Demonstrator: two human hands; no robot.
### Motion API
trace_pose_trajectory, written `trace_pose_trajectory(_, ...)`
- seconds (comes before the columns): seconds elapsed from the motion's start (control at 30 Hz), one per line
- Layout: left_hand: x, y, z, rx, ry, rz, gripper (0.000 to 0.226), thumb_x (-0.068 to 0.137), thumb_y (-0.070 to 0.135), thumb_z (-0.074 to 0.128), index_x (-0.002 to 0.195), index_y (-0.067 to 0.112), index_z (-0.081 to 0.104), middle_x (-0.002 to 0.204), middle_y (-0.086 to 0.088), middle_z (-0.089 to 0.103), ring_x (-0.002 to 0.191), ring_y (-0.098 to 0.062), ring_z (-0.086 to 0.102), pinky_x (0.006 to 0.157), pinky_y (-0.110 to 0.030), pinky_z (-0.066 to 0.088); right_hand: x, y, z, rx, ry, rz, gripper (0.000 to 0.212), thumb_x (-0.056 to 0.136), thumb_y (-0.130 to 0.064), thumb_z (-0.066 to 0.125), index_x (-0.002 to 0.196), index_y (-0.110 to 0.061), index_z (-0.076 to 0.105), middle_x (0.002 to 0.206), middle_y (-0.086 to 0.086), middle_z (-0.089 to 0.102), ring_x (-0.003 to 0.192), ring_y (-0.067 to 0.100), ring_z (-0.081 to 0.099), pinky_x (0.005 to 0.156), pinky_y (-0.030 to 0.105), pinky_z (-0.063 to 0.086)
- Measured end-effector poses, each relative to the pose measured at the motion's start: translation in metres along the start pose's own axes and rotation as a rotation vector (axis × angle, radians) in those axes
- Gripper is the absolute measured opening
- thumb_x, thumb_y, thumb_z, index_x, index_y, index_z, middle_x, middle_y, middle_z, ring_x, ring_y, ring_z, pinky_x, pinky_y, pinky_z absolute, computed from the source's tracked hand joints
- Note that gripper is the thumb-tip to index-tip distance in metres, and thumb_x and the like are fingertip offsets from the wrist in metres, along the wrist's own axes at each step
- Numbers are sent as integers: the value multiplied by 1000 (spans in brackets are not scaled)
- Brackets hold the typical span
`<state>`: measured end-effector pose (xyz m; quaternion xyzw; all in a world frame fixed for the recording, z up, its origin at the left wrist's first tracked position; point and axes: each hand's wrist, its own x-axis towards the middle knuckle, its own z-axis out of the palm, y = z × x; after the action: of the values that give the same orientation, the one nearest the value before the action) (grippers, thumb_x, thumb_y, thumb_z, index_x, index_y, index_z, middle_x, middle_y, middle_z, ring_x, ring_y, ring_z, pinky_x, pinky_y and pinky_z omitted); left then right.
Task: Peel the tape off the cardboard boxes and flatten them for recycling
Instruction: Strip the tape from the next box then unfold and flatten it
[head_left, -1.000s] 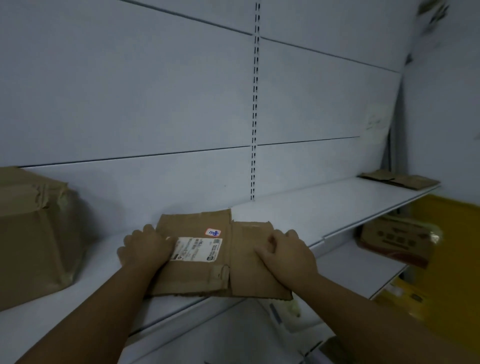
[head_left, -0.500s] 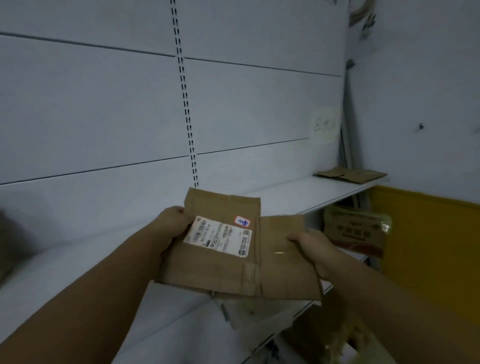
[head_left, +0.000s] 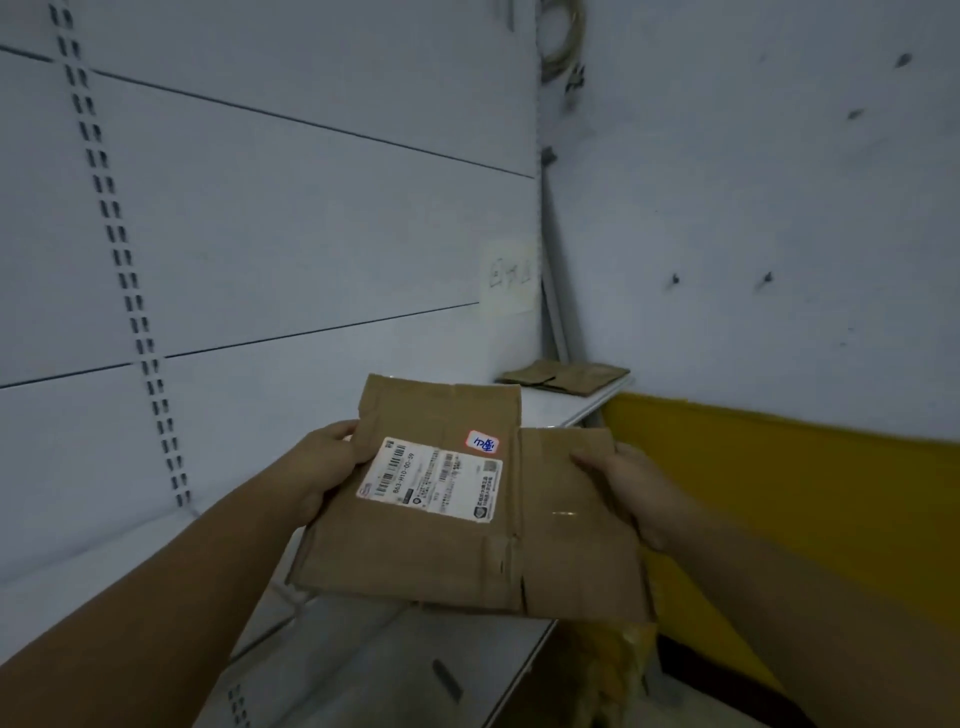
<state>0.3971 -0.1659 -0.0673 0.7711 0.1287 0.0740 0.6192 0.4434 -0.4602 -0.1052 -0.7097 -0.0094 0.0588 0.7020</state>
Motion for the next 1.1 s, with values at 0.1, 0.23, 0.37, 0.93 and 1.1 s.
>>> trace_pose_trajectory(0.1,45,3,27,-33,-111,-9,34,90,22,63,124,20,58,95,-12,73,86,-29,69,73,-37,54,25,0,-23,-8,117,-28,45,83,-37,67,122,-16,56,110,9,66,94,28,66,81,43,56)
trace_pose_trajectory(0.23,96,6,72,-74,-234,-23,34,92,18,60,126,19,58,94,-13,74,86,-30,70,72,-37,55,54,0,-60,-41,261,-34,55,86,-37,65,132,-15,43,115,9,58,91,25,62,66,36,52)
trace_pose_trajectory(0.37,128,13,114,-64,-300,-33,37,92,19,60,129,21,56,93,-12,74,84,-29,71,68,-36,55,85,2,-102,-87,301,27,58,85,-36,67,132,-15,41,109,9,58,89,25,61,62,35,51)
trace_pose_trajectory(0.93,203,86,194,508,-17,112,26,93,31,58,118,35,57,85,9,73,72,-4,70,59,-17,48,239,-18,-210,-220,-527,71,39,77,-20,75,114,-12,67,102,13,70,87,22,68,81,37,56)
trace_pose_trajectory(1.1,251,78,181,848,199,48,35,92,45,54,112,18,59,92,3,67,77,-12,65,61,-22,46,298,-24,-172,-301,-732,5,19,84,-11,64,102,-6,70,101,15,70,88,26,69,78,35,57)
